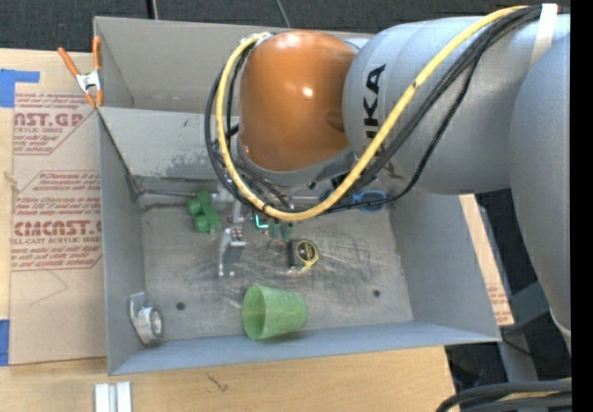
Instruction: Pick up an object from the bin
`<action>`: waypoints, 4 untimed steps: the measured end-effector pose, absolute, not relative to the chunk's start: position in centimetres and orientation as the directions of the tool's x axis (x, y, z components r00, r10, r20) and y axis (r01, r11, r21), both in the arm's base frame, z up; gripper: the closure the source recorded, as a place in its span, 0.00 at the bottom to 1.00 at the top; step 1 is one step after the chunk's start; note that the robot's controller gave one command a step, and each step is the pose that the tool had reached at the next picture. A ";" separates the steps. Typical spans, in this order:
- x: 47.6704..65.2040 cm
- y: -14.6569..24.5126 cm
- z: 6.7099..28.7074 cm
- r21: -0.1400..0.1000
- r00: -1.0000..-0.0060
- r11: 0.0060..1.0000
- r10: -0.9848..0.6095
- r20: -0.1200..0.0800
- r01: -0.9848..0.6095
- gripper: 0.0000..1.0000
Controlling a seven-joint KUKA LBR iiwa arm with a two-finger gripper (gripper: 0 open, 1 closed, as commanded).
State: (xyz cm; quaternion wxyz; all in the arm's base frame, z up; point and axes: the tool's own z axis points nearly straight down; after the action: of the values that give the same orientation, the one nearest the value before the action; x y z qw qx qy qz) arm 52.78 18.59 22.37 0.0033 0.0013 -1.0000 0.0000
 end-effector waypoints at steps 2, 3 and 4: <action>53.5 6.0 7.9 0.002 -0.954 0.954 0.299 -0.004 0.299 0.00; 53.6 6.1 8.1 0.004 -0.955 0.955 0.298 -0.006 0.297 1.00; 53.6 5.5 18.9 0.004 -0.957 0.957 0.289 -0.007 0.289 1.00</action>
Offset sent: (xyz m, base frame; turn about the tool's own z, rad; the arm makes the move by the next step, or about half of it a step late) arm 0.0141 -0.0731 -0.1537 0.0407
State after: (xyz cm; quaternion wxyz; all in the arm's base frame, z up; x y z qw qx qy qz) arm 53.65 5.47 18.91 -0.0039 -0.1460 -0.9893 -0.0014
